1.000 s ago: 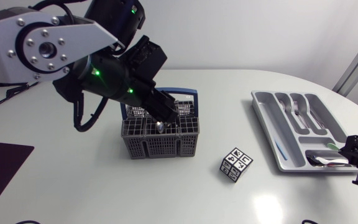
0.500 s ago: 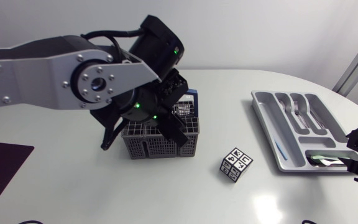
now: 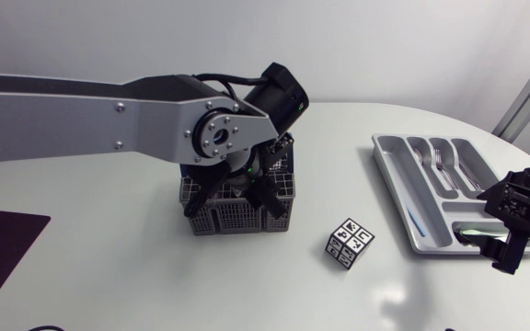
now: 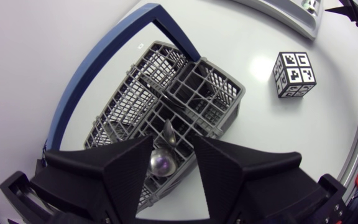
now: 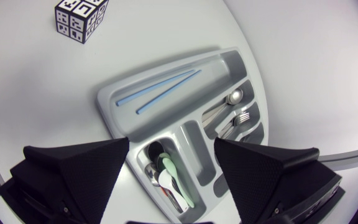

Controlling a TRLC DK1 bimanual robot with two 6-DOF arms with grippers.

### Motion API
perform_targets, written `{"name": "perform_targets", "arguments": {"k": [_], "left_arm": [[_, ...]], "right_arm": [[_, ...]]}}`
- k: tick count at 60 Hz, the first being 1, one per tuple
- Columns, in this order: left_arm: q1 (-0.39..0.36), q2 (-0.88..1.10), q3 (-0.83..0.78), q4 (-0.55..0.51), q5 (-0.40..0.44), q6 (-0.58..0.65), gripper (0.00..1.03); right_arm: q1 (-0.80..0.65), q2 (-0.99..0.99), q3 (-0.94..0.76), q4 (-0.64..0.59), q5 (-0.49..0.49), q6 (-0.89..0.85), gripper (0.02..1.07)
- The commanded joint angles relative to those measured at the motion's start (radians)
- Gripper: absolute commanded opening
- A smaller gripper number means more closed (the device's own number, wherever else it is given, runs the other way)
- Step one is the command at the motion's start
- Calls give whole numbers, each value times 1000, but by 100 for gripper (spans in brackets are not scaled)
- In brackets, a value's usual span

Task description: Transfer all utensils from the basket to the drawer tray.

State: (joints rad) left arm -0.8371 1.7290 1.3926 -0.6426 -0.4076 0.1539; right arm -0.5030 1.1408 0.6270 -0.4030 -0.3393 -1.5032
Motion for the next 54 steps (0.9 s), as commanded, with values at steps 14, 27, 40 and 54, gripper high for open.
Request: {"name": "perform_targets", "arguments": {"k": [14,27,40,54], "left_arm": [[-13,83,48,-6,-106,-13,42],[-13,112,54,15,-148,-13,30],[-19,121,49,32,-162,-11,16],[-22,104,43,35,-180,-11,4]], "right_arm": [[93,-84,-55,-34,5,89,101],[138,-136,-89,-42,13,107,101],[153,-154,-104,-42,16,116,101],[156,-176,-121,-40,16,116,101]]}}
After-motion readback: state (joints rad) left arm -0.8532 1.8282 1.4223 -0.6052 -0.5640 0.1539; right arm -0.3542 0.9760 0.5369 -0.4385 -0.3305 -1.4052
